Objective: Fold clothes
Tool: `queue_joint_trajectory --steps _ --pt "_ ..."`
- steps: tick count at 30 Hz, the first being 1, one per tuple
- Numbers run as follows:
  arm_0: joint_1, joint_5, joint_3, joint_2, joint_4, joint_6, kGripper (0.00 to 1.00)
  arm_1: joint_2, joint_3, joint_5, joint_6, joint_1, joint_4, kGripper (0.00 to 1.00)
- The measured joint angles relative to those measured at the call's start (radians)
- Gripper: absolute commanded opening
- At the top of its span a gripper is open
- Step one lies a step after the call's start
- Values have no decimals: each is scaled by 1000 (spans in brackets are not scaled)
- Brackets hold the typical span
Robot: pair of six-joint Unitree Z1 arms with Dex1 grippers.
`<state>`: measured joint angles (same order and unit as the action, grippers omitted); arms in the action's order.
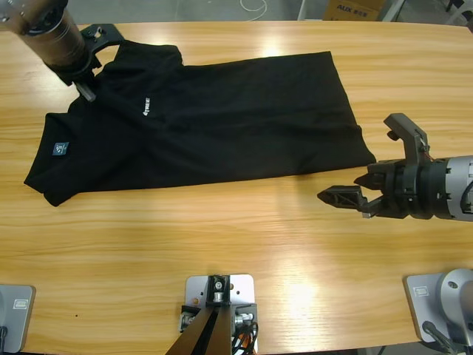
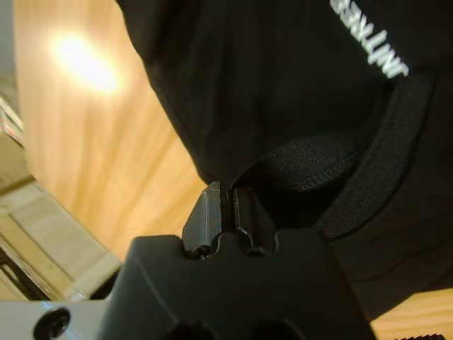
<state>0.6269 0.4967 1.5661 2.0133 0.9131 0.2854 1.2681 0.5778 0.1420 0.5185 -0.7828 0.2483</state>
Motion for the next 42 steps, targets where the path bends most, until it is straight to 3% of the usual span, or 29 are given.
queue_joint_trajectory --steps 7,17,29,34,35,37,38,42 --pt "4 0 72 18 3 52 0 35 -16 7 0 0 -30 982" --pt "21 -8 38 26 86 60 0 75 -33 11 0 0 -61 987" --pt "204 -196 12 94 284 -133 0 104 -36 32 0 0 -79 987" --pt "233 -242 -35 125 307 -200 0 117 -37 34 0 0 -89 987" --pt "233 -244 -39 126 312 -209 35 119 -38 35 0 0 -91 987" --pt "233 -245 -41 127 325 -222 831 122 -41 38 0 0 -97 987" --pt "233 -245 -41 127 332 -227 966 122 -42 39 0 0 -100 987" --pt "233 -242 -41 126 346 -273 996 124 -44 41 0 0 -108 996"
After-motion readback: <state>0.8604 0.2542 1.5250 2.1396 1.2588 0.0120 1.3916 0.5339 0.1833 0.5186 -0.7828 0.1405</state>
